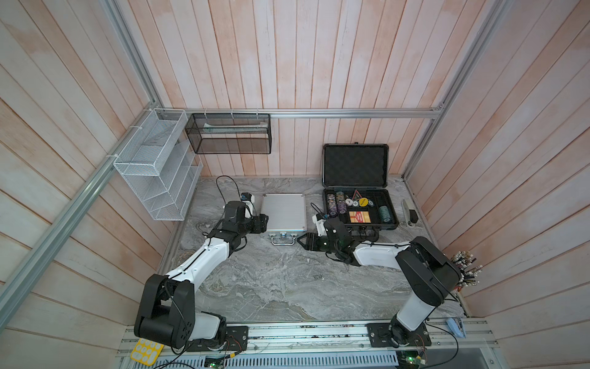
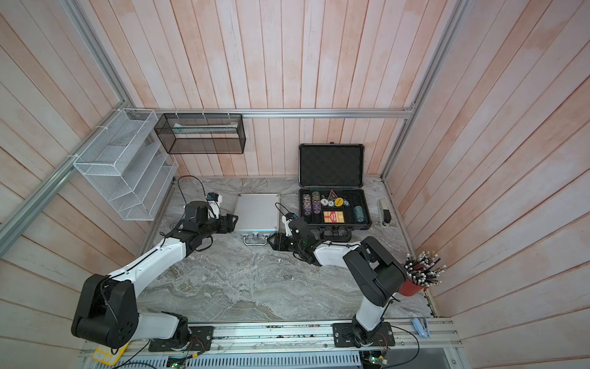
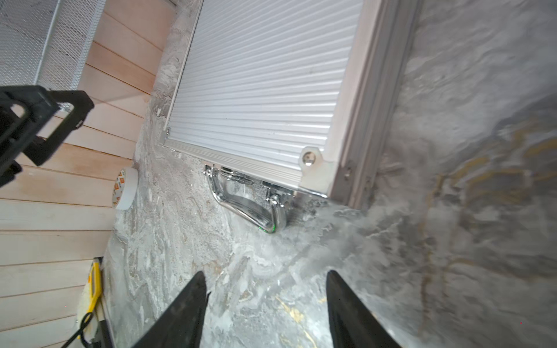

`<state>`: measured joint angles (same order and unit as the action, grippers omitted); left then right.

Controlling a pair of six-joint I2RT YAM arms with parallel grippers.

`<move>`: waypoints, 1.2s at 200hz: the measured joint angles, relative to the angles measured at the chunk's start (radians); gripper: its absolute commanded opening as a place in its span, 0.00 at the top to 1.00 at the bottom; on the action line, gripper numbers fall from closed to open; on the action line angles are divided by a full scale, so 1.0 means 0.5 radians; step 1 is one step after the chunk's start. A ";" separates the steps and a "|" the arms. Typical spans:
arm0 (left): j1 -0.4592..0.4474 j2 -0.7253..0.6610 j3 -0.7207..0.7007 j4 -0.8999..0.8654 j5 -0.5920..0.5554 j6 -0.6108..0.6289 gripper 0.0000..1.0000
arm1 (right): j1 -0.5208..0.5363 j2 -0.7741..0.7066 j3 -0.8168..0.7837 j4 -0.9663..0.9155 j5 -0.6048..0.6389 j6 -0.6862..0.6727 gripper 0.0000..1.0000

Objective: Open the poker set cases
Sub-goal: Adjust the poker set case at the center of the board, then pick up the poker set case from the center of the board.

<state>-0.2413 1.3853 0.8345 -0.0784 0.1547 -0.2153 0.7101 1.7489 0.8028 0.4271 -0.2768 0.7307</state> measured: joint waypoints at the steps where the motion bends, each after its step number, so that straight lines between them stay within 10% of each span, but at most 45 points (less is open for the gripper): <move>1: 0.000 0.000 -0.002 0.001 -0.002 -0.001 0.24 | 0.002 0.005 0.002 0.004 0.001 0.002 0.36; 155: 0.002 0.012 -0.016 0.081 -0.022 -0.037 0.24 | 0.069 0.465 0.229 0.365 -0.068 0.315 0.40; 240: -0.004 0.043 0.063 0.032 -0.028 -0.010 0.24 | 0.076 0.504 0.229 0.369 -0.054 0.464 0.62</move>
<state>-0.2432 1.4067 0.8658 -0.0624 0.1406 -0.2203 0.7483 2.0006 0.9173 0.6113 -0.3038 0.9627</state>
